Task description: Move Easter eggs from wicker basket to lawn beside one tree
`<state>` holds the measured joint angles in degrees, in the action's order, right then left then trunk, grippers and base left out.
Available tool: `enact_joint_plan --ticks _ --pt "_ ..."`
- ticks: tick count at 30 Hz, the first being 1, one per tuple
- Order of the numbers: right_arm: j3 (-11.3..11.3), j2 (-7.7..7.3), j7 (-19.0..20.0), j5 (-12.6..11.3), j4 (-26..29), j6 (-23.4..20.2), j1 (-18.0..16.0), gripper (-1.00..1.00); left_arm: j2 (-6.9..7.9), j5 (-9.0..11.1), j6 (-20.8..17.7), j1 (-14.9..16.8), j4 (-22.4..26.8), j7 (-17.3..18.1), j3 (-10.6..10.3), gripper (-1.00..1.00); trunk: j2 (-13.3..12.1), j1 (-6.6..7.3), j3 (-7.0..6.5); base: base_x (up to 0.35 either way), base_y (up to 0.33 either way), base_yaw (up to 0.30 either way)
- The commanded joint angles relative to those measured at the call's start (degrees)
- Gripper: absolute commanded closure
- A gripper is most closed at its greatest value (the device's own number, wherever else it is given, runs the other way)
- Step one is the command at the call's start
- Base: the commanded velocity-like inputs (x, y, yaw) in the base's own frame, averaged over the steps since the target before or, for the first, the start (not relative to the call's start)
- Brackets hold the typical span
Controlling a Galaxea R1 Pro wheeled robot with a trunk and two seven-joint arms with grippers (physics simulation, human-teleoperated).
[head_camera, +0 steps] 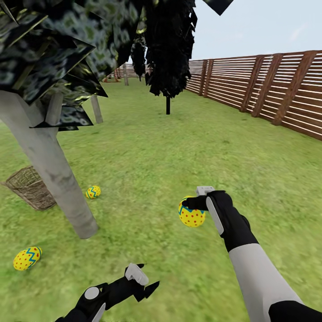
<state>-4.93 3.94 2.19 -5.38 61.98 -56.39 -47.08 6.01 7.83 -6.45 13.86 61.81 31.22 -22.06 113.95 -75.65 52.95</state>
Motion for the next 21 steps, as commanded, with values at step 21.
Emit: enact_joint_plan --ticks 21 --pt "-3.86 0.01 0.17 -0.39 -2.86 0.05 -0.03 1.0 -0.04 0.61 -0.67 0.03 0.16 0.07 -0.09 -1.0 0.02 0.01 0.52 0.128 -0.174 0.253"
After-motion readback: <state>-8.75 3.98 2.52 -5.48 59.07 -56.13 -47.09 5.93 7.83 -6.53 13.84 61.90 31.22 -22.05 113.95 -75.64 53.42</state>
